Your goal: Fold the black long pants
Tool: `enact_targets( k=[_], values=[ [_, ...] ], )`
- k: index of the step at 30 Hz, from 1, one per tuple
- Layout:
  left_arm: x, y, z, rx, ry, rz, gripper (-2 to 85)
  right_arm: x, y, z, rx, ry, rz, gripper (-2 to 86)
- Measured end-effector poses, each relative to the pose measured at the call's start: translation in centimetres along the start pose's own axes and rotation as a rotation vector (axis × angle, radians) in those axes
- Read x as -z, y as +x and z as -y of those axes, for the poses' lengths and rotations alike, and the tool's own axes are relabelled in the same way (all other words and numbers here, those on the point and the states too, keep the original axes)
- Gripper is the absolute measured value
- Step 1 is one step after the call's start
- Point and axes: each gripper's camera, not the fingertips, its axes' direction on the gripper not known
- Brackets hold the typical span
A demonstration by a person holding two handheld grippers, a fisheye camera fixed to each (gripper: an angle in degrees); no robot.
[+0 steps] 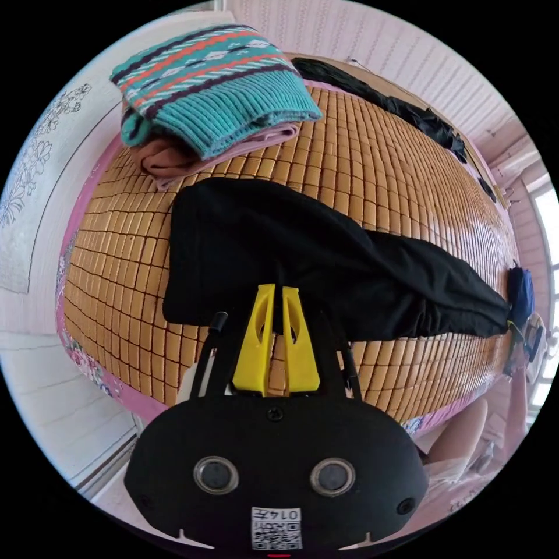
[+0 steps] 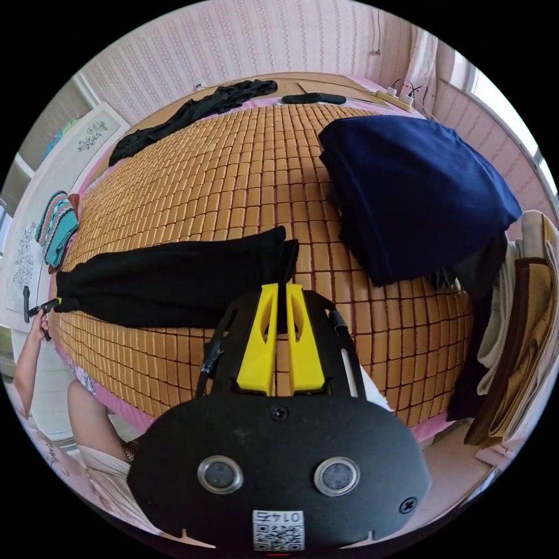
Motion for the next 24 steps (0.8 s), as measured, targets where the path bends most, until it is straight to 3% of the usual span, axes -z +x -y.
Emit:
enact_targets(
  k=[8,12,16,19,24],
  values=[
    [-0.1,4.1,-7.0,-0.105,-0.059,-0.011,1.4,0.2,0.8,-3.1,0.198,-0.248,-0.016,2.5],
    [3.4,8.2,-10.5,-0.162,0.086,0.155,3.2,1.0,-1.6,-4.8,0.251,-0.209,-0.319,4.4],
    [6.2,16.2,-13.0,-0.419,0.216,0.229,4.5,2.7,-11.7,-7.6,0.583,0.045,-0.152,6.0],
    [4.8,23.6,-13.2,-0.577,0.237,0.113,5.0,1.1,-18.9,-9.1,0.773,0.069,0.065,8.9],
    [-1.1,31.8,-11.1,-0.709,0.13,-0.015,7.2,-2.5,-23.4,-9.9,0.818,0.013,0.138,9.5]
  ],
)
